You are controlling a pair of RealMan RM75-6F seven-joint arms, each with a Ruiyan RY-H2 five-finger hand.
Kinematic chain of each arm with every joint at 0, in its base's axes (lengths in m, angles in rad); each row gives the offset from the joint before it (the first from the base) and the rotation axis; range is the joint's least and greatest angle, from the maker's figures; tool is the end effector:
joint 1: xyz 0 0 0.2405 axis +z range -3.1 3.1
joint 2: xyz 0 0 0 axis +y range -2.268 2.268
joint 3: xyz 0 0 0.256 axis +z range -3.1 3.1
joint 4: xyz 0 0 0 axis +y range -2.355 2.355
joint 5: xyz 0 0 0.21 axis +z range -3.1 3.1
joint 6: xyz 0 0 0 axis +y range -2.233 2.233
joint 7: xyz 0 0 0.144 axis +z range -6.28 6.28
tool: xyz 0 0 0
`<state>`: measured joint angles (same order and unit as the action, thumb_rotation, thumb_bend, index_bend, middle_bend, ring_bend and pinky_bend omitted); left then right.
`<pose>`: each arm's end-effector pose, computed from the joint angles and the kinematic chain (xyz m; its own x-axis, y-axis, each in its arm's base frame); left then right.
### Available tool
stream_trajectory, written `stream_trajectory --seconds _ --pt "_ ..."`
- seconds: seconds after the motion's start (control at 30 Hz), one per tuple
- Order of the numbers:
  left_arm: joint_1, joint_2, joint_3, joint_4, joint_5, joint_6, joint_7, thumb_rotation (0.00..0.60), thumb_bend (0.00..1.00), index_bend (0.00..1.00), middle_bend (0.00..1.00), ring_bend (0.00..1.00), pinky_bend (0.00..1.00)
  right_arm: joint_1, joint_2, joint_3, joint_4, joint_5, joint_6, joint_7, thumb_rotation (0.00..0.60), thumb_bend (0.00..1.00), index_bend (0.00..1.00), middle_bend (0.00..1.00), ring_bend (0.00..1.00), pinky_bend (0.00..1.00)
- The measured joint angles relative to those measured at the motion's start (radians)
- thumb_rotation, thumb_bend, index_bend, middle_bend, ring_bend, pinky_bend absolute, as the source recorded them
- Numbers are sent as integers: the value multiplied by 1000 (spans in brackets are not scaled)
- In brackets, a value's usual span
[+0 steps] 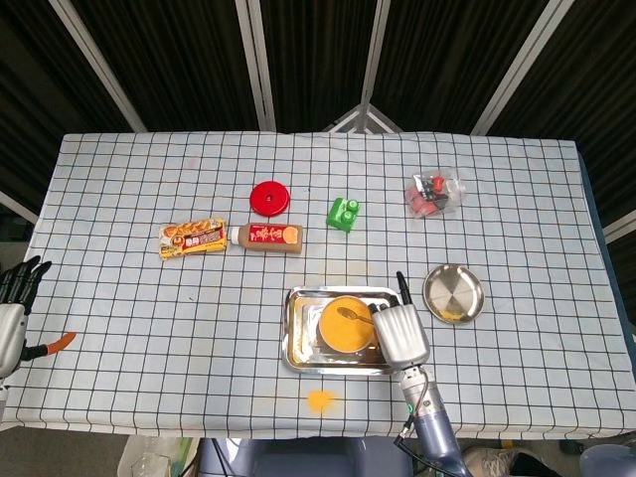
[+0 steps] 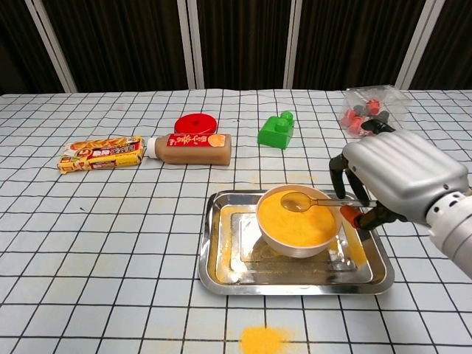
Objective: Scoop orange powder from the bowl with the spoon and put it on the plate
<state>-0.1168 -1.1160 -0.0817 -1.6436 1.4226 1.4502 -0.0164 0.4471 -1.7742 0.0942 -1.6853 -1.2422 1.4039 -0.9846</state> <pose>-0.3081 0.1968 0.1609 0.3430 -0.0044 0.9393 0.9389 0.0327 -0.3427 -0.1344 -0.2376 -0.0343 0.6182 -0.0309 0.7854 -0.7679 -0.2373 0.5950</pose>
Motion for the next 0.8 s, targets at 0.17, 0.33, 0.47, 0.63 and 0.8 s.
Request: stream_trajectory --seconds 0.17,0.33,0.47,0.63,0.8 --pt "0 0 0 0 0 -1 -1 600 1 0 0 0 0 -1 5 0 -7 0 -3 -3 600 564 719 693 453 0" --pt "0 1 0 -1 -1 -2 -1 600 1 0 0 0 0 1 12 0 -24 -6 -5 -15 600 605 726 697 453 0" --pt "-1 2 1 -2 -1 -3 -2 600 1 0 0 0 0 3 22 0 -50 -12 -5 -29 600 624 737 704 453 0" --pt "0 3 1 -4 -2 -4 -4 600 1 0 0 0 0 3 41 0 -79 -19 -1 -46 600 643 757 716 453 0" --pt "-1 4 1 -7 -6 -8 -7 600 1 0 0 0 0 -2 66 -2 -103 -22 3 -54 600 662 789 737 458 0"
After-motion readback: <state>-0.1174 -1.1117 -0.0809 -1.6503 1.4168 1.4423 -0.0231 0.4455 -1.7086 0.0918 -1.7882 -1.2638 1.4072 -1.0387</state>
